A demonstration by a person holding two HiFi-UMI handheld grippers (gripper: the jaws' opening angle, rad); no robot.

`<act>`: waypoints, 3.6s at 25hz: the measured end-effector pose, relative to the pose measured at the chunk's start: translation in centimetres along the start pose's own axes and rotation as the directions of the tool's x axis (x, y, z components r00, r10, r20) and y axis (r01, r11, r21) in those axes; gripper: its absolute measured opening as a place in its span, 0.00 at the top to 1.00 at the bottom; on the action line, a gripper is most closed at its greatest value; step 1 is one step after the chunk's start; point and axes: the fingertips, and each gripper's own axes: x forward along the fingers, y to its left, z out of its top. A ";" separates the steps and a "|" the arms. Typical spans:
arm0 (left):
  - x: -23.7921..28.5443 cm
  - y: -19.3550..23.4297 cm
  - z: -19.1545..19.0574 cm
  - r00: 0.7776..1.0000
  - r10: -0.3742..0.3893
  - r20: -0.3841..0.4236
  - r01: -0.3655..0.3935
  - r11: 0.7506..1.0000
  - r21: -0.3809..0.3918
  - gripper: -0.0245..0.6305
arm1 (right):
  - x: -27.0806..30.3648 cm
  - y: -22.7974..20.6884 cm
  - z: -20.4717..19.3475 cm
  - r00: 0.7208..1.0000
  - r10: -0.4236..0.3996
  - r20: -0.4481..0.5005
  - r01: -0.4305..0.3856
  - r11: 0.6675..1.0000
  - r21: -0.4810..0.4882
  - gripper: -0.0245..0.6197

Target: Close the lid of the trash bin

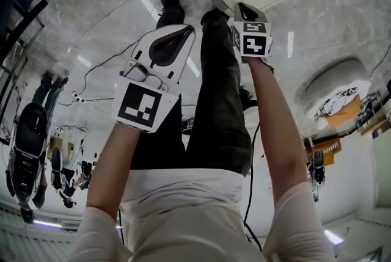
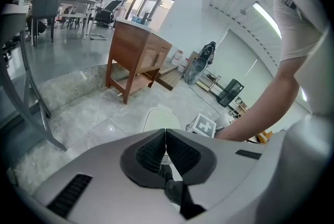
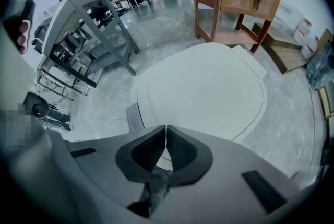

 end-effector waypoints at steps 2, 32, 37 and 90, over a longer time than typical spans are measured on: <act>0.0 -0.1 0.1 1.000 -0.002 0.005 0.002 1.000 -0.002 0.93 | 0.1 -0.1 0.0 1.000 -0.005 -0.004 0.005 1.000 -0.001 0.91; -12.1 -3.6 9.5 0.995 -0.090 0.042 0.081 0.981 0.177 0.93 | -22.4 6.3 9.4 0.936 0.023 0.351 -0.045 0.997 0.055 0.90; -14.8 -4.6 11.7 0.992 -0.103 0.073 0.085 0.971 0.223 0.93 | -27.8 6.3 10.0 0.911 -0.015 0.412 -0.021 0.996 0.083 0.90; -29.6 -20.3 13.0 0.940 -0.153 0.305 0.020 0.916 0.400 0.93 | -57.4 9.2 -6.8 0.560 -0.319 0.765 0.206 0.948 0.244 0.90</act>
